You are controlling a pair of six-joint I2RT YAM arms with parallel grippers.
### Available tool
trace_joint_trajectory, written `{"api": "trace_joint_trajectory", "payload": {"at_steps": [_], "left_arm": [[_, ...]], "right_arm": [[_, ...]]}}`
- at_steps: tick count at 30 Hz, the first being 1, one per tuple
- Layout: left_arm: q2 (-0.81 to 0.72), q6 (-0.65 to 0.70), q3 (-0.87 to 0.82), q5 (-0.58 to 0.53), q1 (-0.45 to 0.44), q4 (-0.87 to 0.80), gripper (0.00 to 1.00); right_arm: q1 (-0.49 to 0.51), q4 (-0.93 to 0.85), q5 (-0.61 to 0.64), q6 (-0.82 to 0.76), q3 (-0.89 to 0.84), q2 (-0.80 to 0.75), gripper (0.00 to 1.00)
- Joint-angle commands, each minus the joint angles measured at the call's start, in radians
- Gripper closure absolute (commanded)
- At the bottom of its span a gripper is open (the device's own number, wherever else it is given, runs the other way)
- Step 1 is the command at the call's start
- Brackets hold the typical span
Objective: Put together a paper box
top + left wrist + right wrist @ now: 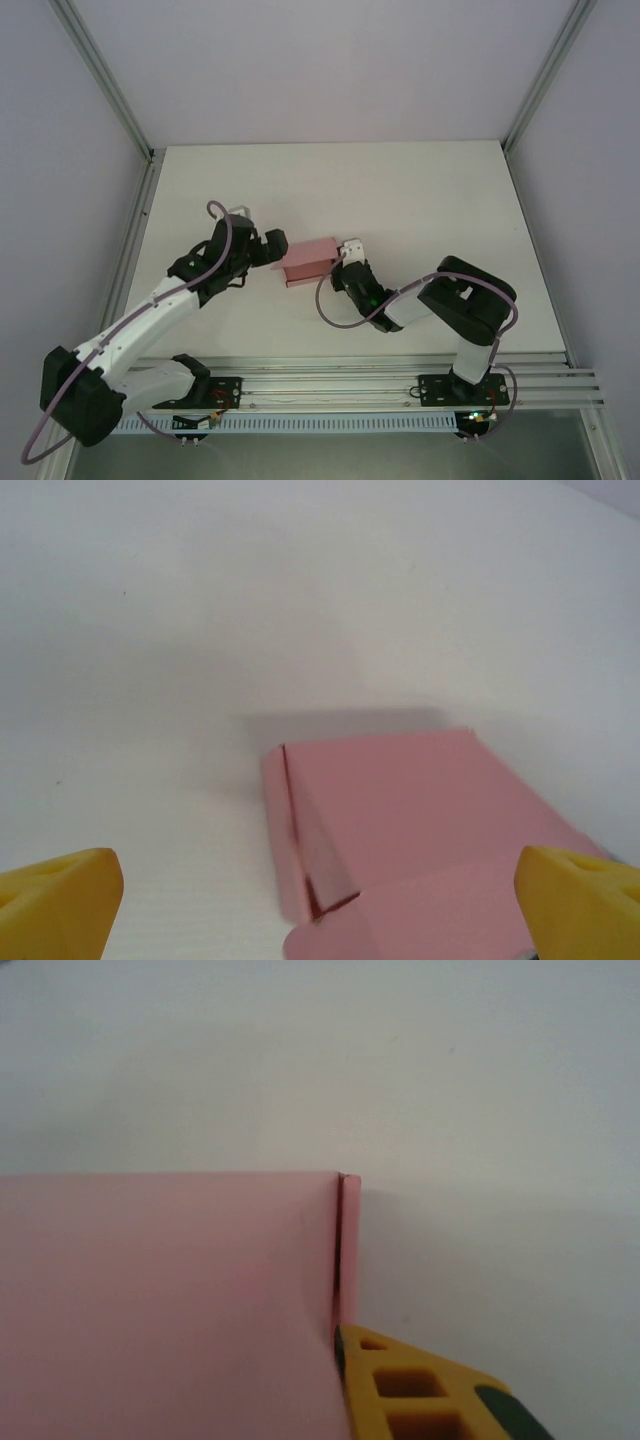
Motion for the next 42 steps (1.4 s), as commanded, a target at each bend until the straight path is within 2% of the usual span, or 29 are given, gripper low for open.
{"api": "trace_joint_trajectory", "payload": {"at_steps": [1,3,5,8,10,14,18,22,25,27,30,31,33,38,42], "left_arm": [[0.12,-0.089,0.02,-0.005,0.039,0.036,0.0],[0.207,-0.068,0.028,0.056,0.056,0.095,0.01],[0.276,-0.03,0.041,0.09,0.056,0.101,0.07],[0.342,0.019,0.021,0.124,0.055,0.151,0.1],[0.381,0.028,0.0,0.125,0.054,0.159,0.1],[0.448,0.025,-0.028,0.113,0.055,0.177,0.16],[0.487,0.015,-0.043,0.144,0.055,0.217,0.2],[0.518,0.024,-0.035,0.167,0.055,0.223,0.26],[0.539,0.041,-0.023,0.166,0.055,0.213,0.31],[0.549,0.051,-0.011,0.178,0.055,0.204,0.34],[0.547,0.062,0.0,0.222,0.055,0.209,0.34],[0.536,0.062,0.004,0.231,0.054,0.207,0.33],[0.508,0.071,0.017,0.244,0.055,0.201,0.3],[0.442,0.073,0.104,0.174,0.055,0.072,0.16],[0.459,0.071,0.123,0.186,0.061,0.08,0.09]], "right_arm": [[0.012,-0.077,-0.023,-0.031,0.0,0.006,0.79],[0.011,-0.105,-0.021,-0.032,0.009,0.002,0.75],[0.014,-0.139,-0.023,-0.021,0.012,-0.023,0.73],[0.015,-0.189,-0.032,-0.001,0.01,-0.08,0.65],[0.015,-0.249,-0.075,-0.013,0.016,-0.128,0.54],[0.016,-0.484,-0.193,-0.021,0.052,-0.233,0.32],[0.016,-0.677,-0.377,-0.071,0.051,-0.327,0.0],[0.015,-0.819,-0.365,-0.076,0.046,-0.443,0.0],[0.007,-0.759,-0.243,-0.039,0.015,-0.54,0.0],[-0.035,-0.72,-0.234,0.039,0.017,-0.582,0.0],[-0.172,-0.837,-0.331,0.279,0.11,-0.575,0.0],[-0.227,-0.887,-0.389,0.325,0.15,-0.552,0.0],[-0.288,-0.952,-0.458,0.312,0.225,-0.5,0.0],[-0.311,-1.052,-0.423,0.227,0.355,-0.365,0.0],[-0.331,-1.139,-0.433,0.249,0.454,-0.247,0.0]]}}
